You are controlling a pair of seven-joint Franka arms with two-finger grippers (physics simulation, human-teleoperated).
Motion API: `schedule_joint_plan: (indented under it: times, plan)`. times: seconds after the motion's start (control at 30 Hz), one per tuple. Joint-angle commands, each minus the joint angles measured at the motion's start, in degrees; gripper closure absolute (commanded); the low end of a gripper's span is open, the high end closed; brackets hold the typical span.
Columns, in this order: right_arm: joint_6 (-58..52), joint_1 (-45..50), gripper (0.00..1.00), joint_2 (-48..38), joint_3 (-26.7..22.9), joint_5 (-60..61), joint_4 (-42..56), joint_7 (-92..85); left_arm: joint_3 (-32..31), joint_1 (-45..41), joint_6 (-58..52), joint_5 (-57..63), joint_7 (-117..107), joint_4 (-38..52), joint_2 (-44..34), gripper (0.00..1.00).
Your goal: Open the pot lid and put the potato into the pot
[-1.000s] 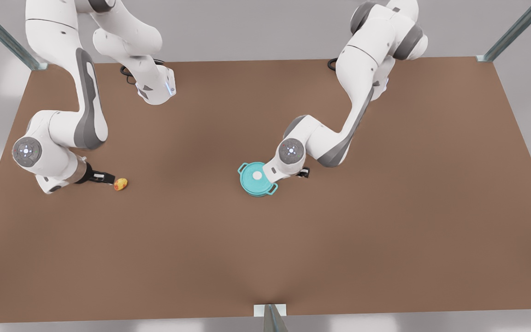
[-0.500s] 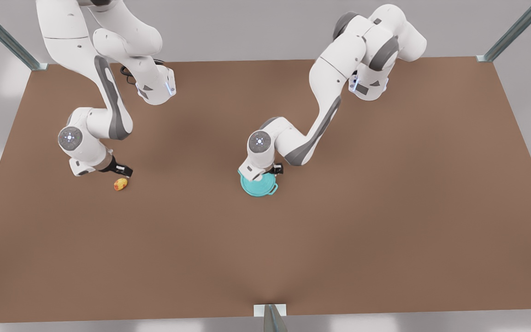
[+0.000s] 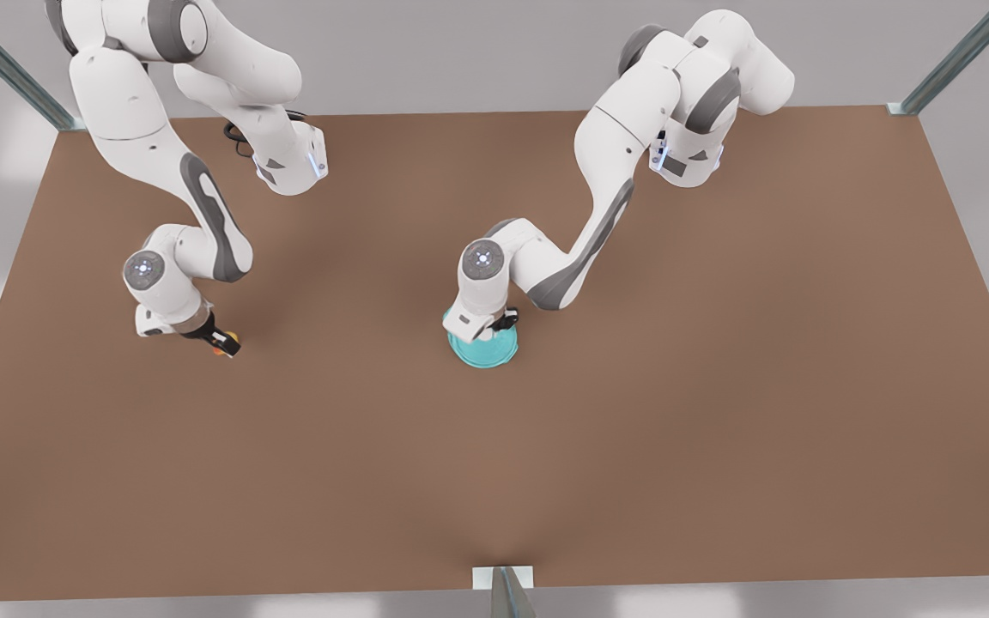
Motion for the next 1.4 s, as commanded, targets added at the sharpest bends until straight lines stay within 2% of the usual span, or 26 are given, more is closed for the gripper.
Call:
schedule_joint_plan:
  times: [0.0, 0.1, 0.13, 0.17, 0.2, 0.27, 0.37, 0.47, 0.5, 0.53, 0.57, 0.7, 0.73, 0.77, 0.83, 0.9, 1.03, 1.37]
  plan:
    - [4.87, -0.11, 0.00, 0.63, 0.00, 0.02, -0.21, 6.88, 0.03, 0.10, 0.25, -0.16, -8.39, 0.00, -0.06, 0.64]
    - [6.10, -0.55, 0.00, 1.59, -0.26, -0.16, -0.47, 6.35, 0.12, 1.24, -0.63, -0.24, -8.13, 0.17, -0.76, 0.68]
    - [6.10, -0.55, 0.00, 1.59, -0.26, -0.16, -0.82, 6.35, 0.30, 2.82, -1.68, -0.24, -7.69, 1.66, -1.02, 0.68]
    - [6.19, -0.46, 0.00, 1.59, -0.26, -0.16, -1.18, 6.35, 0.21, 6.16, -7.12, -0.42, -5.50, 7.55, -0.67, 0.68]
    - [6.28, -0.46, 0.00, 1.59, -0.26, -0.16, -1.35, 6.35, 0.21, 9.49, -7.57, -0.51, -2.61, 8.08, -0.67, 0.68]
    - [6.28, -0.46, 0.00, 1.77, -0.26, -0.16, -1.53, 6.35, 0.30, 15.83, -4.76, -0.33, 3.21, 8.17, 0.64, 0.68]
    - [8.30, -0.20, 0.00, 2.21, -0.26, -0.16, -3.11, 6.44, 2.93, 16.09, 4.91, 1.07, 3.38, 8.17, 9.26, 0.68]
    - [9.09, -0.20, 0.00, 2.12, -0.26, -0.16, -3.73, 6.35, 2.85, 16.01, 6.32, 1.60, 5.40, 8.17, 11.81, 0.67]
    - [9.09, -0.20, 0.00, 2.12, -0.26, -0.16, -3.73, 6.35, 3.11, 16.53, 2.38, 1.43, 10.23, 8.35, 10.84, 0.00]
    - [9.09, -0.28, 0.01, 2.12, -0.26, -0.16, -3.73, 6.35, 2.58, 18.38, -10.27, 1.08, 18.05, 14.58, 10.14, 0.00]
    - [9.09, -0.20, 0.06, 1.94, -0.26, -0.16, -3.73, 6.52, 2.58, 19.69, -17.22, 0.90, 26.20, 16.96, 8.48, 0.00]
    - [9.00, -0.20, 0.23, 1.77, -0.26, -0.16, -3.64, 6.88, 3.02, 32.08, -33.49, -2.70, 57.33, 16.52, -3.57, 0.00]
    - [9.00, -0.20, 0.24, 1.77, -0.26, -0.16, -3.64, 6.79, 2.85, 36.31, -34.20, -5.07, 61.30, 14.51, -7.52, 0.00]
    - [9.00, -0.20, 0.28, 1.77, -0.26, -0.16, -3.73, 6.79, 2.93, 40.08, -29.37, -5.43, 61.22, 5.81, -15.87, 0.00]
    - [9.00, -0.28, 0.33, 1.77, -0.26, -0.16, -3.73, 6.79, 3.02, 44.57, -29.72, -7.19, 61.66, -2.11, -25.02, 0.00]
    - [9.00, -0.28, 0.40, 1.77, -0.26, -0.16, -3.73, 6.79, 2.58, 43.69, -30.42, -3.41, 60.34, 0.26, -25.11, 0.00]
    - [8.83, -0.37, 0.44, 1.06, -0.26, -0.16, -3.73, 6.52, 2.41, 43.08, -30.16, -2.97, 59.90, 2.28, -23.79, 0.00]
    - [1.98, 2.35, 0.44, -6.05, 0.35, 0.11, -3.55, 7.05, 2.76, 44.83, -30.60, -3.76, 60.16, 1.76, -23.61, 0.00]
